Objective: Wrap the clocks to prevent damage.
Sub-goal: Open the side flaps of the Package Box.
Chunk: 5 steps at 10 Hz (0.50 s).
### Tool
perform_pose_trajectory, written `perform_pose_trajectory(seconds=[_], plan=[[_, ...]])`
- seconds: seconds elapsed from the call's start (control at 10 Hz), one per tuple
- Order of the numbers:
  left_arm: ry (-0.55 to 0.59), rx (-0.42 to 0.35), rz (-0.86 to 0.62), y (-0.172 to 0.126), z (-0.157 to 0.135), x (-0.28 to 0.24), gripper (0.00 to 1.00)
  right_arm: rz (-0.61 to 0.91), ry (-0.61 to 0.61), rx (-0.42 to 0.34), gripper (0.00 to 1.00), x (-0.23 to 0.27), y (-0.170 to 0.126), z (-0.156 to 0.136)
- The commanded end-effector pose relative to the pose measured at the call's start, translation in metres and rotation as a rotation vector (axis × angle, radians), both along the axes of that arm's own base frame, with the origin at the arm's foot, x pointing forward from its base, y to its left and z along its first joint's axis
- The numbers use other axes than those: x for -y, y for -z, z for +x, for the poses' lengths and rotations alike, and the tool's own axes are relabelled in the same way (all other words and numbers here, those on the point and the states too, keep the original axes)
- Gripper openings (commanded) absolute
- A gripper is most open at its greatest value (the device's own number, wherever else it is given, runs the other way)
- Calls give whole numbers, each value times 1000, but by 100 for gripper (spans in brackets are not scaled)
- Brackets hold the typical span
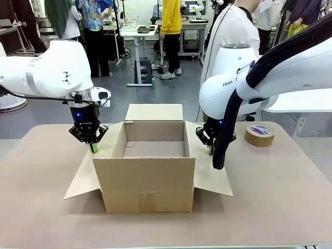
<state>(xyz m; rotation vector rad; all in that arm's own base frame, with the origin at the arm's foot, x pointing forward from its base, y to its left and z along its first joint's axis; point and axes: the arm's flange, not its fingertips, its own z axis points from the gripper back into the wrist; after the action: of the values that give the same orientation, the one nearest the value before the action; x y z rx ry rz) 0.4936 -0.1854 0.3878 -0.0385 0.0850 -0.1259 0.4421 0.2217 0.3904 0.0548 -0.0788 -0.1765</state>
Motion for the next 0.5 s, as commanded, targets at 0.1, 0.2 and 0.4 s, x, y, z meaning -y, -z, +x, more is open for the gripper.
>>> perform_pose_trajectory(seconds=[0.1, 0.2, 0.4], plan=[[-15, 31, -19, 9, -3, 2, 0, 22, 4, -3, 1, -1, 2, -5], [-20, 60, -39, 2, -3, -1, 0, 19, 7, -17, 1, 0, 1, -5], [-3, 18, -10, 5, 3, 2, 0, 9, 5, -54, 1, -1, 7, -4]])
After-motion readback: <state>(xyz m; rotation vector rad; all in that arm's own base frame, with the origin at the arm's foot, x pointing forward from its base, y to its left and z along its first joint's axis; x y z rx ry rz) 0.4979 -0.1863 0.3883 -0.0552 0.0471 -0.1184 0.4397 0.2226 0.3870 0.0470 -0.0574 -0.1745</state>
